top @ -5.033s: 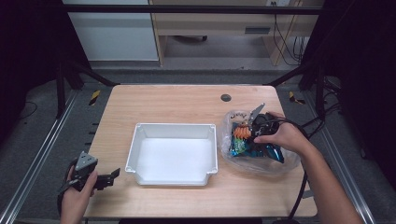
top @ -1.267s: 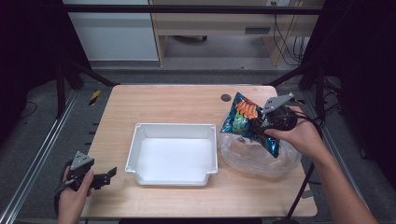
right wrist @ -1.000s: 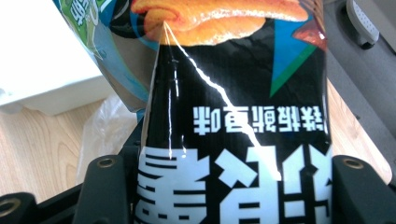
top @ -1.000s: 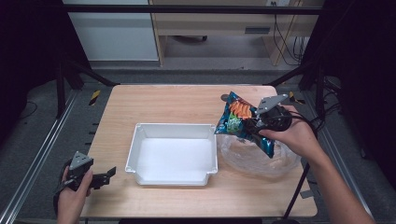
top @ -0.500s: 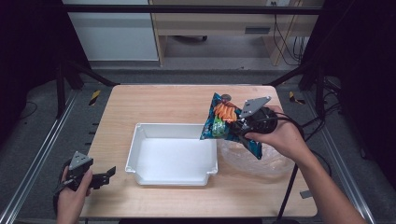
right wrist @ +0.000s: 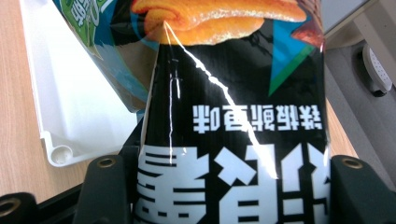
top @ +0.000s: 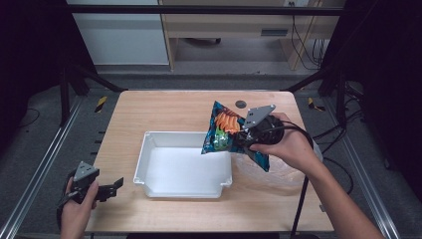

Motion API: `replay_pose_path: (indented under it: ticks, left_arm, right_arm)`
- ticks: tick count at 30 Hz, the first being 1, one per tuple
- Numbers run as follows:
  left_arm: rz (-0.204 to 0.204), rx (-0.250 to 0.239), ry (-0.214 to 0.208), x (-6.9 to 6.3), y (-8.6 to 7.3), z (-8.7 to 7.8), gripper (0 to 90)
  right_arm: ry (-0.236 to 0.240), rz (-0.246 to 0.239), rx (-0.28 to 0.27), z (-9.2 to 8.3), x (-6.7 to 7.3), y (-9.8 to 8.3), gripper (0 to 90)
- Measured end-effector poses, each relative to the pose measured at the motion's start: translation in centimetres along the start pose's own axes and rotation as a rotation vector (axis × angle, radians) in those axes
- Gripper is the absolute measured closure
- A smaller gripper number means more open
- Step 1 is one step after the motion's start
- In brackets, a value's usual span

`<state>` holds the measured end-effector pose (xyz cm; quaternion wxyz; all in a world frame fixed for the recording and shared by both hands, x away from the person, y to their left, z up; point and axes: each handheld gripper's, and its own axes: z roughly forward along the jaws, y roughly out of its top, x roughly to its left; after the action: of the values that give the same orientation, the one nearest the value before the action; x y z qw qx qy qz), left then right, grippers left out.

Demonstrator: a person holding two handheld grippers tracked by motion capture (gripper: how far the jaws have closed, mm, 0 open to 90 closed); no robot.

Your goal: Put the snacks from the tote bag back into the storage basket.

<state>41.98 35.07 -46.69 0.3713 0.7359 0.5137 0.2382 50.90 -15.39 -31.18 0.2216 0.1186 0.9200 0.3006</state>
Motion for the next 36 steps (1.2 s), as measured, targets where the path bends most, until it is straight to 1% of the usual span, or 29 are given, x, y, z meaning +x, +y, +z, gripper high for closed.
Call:
replay_pose_path:
  ticks: [15,21,26,36]
  left_arm:
    - [0.000,0.001,0.000,0.0,0.0,0.0,2.5]
    - [0.000,0.001,0.001,0.0,0.0,0.0,2.5]
    - [0.003,0.003,0.002,0.1,0.0,0.0,2.5]
    - [0.004,0.002,0.001,0.1,0.0,0.0,2.5]
  right_arm:
    - [0.014,-0.035,-0.003,0.4,0.6,1.3,40.7]
    - [0.020,-0.042,-0.010,0.7,0.9,1.9,40.7]
    - [0.024,-0.049,-0.019,1.1,1.2,2.5,40.8]
    - [0.039,-0.063,-0.020,1.7,1.6,3.2,40.8]
